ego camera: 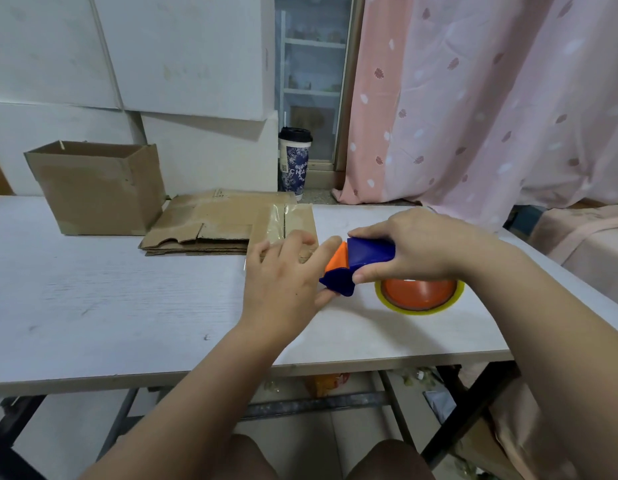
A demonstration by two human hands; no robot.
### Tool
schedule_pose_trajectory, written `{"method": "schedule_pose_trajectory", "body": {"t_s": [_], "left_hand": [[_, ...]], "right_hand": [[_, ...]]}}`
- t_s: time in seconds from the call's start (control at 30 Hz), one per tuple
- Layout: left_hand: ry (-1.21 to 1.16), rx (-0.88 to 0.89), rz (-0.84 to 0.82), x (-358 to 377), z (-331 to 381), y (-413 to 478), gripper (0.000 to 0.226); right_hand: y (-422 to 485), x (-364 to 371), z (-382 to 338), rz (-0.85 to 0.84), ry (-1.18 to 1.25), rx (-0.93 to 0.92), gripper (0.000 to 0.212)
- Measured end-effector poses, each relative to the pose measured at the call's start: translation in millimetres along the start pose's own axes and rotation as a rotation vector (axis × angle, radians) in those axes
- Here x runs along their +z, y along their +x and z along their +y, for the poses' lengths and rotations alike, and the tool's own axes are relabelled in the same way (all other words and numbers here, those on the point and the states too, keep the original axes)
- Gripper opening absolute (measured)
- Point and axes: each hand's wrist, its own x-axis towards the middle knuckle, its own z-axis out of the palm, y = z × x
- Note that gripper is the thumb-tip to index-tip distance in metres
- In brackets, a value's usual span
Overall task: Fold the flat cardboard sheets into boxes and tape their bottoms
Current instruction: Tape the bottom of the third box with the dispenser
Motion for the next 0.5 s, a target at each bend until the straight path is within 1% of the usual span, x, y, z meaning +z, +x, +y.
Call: {"method": "schedule_pose_trajectory", "body": {"t_s": [0.07,0.13,0.2,0.23,0.33,0.37,0.43,0.5], "left_hand": [[-0.025,-0.007,0.056,3,4,-2,0.044],[-0.035,-0.004,0.101,4,6,-4,0.042],[-0.046,0.001,0.103,3,5,-3,0.043],[-0.057,-0.004,0.085,1,4,-2,0.043],[-0.080,-0.017,-0.025,-4,3,1,0.041],[-0.057,0.005,-0.074,-5,3,0,0.041],[0.016,0.065,-0.150,-4,3,-4,0.041],[0.013,0.079,-0.183,-5,1,-5,0.038]], "right_hand": [[6,-8,-2,-0.020,-0.018,-0.011,0.087],[12,-14,-3,-0.077,-0.017,-0.022,0.081],[19,-20,-4,-0.139,0.010,-0.013,0.077],[23,-22,-3,-0.166,0.027,-0.003,0.077],[33,-26,-2,-0.261,0.047,0.021,0.091],[37,-23,-2,-0.310,0.041,0.026,0.089],[41,-10,1,-0.405,0.068,0.031,0.075],[40,1,9,-0.436,0.212,0.041,0.059]]}}
